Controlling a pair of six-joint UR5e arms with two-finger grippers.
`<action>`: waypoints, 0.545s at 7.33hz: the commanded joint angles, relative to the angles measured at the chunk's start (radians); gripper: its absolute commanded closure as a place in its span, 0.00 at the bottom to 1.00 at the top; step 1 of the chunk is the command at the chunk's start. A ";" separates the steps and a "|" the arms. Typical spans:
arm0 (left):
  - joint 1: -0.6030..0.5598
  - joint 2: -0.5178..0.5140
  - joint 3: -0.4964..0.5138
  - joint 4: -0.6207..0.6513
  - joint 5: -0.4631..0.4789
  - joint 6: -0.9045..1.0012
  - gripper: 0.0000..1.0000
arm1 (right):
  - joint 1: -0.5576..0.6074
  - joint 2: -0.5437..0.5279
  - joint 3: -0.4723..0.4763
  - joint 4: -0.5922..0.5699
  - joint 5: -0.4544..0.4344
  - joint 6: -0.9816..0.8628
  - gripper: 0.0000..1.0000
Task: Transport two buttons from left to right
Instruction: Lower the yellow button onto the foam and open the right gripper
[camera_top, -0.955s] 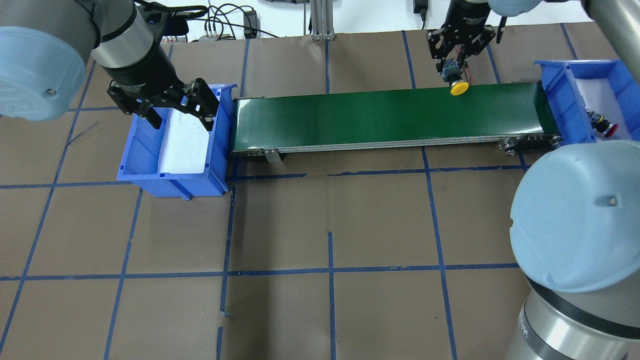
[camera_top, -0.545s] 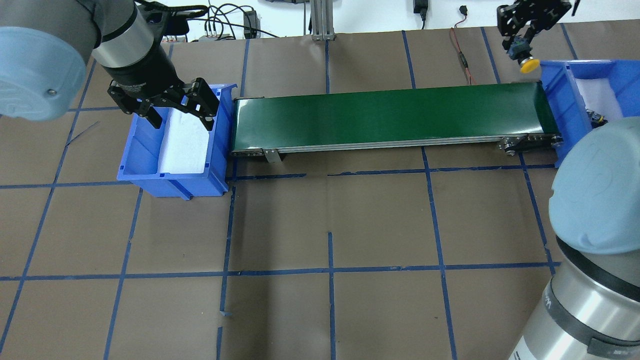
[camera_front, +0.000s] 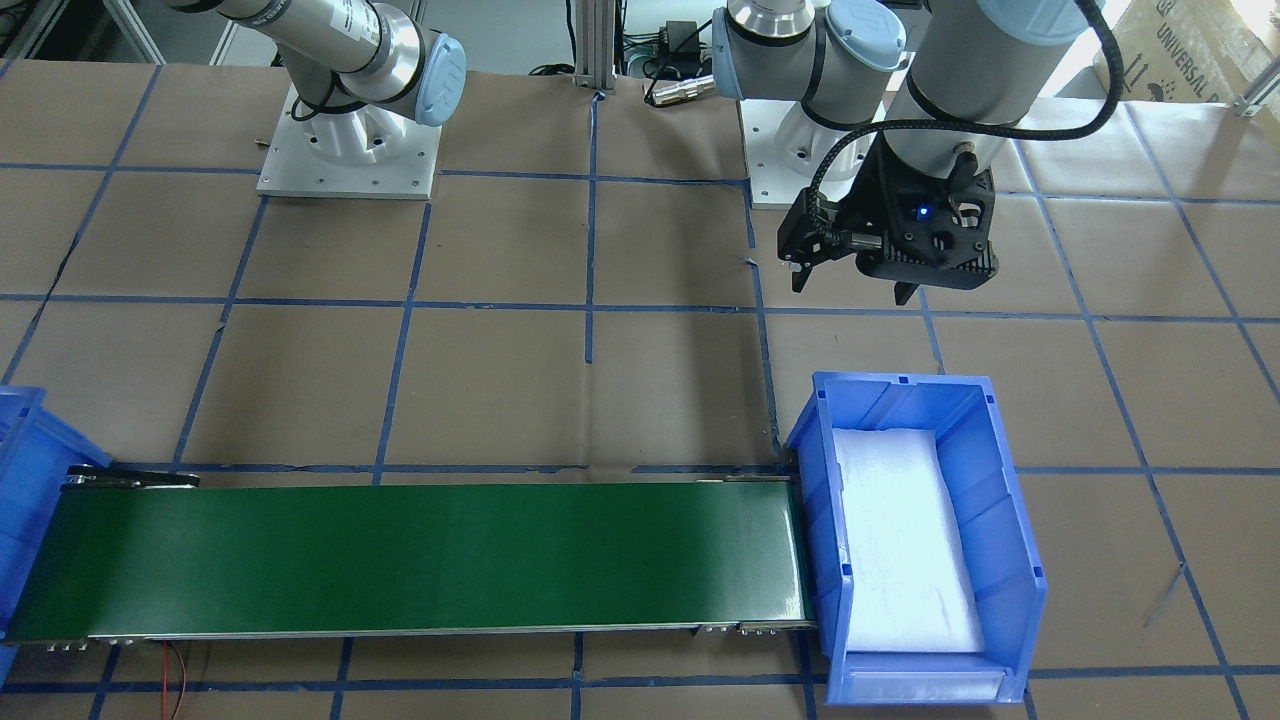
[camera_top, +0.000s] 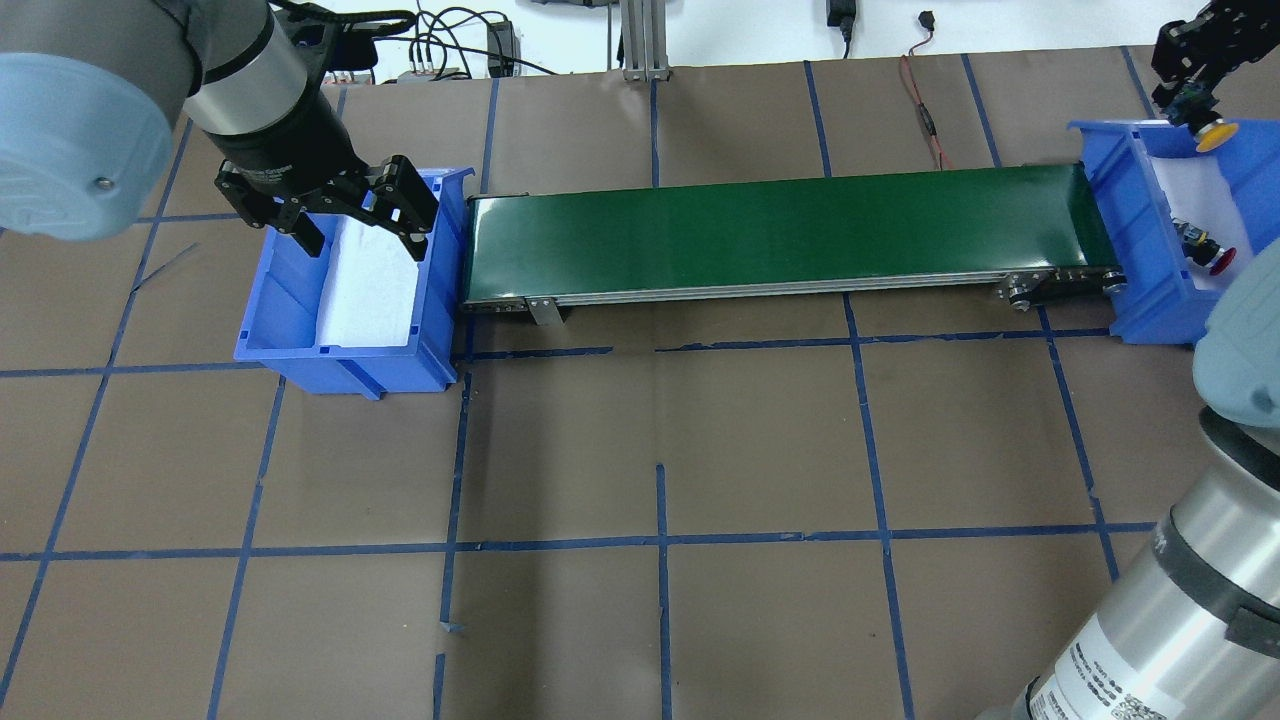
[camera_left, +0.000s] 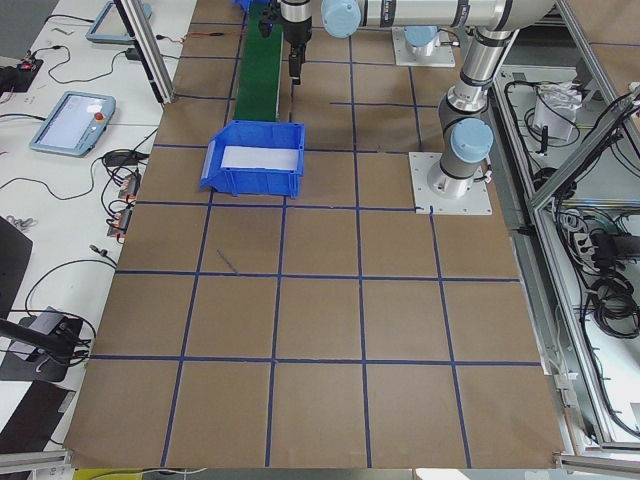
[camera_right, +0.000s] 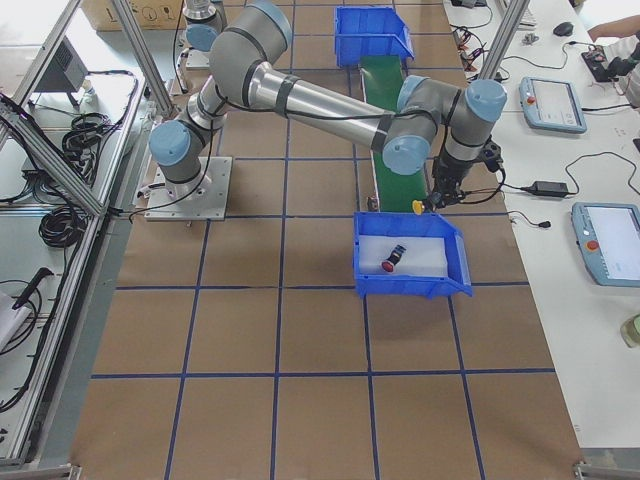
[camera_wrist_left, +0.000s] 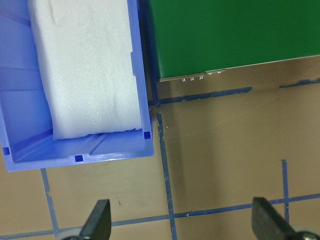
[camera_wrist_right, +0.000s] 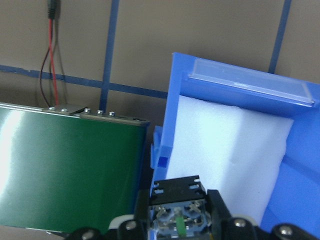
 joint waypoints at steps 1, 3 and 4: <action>0.001 0.001 0.000 -0.001 -0.001 -0.001 0.00 | -0.038 0.073 -0.039 -0.043 0.004 -0.052 0.95; -0.001 0.001 0.000 -0.001 -0.001 -0.001 0.00 | -0.048 0.119 -0.043 -0.087 0.011 -0.087 0.95; -0.001 0.001 0.000 -0.001 -0.001 0.001 0.00 | -0.053 0.125 -0.038 -0.086 0.011 -0.094 0.94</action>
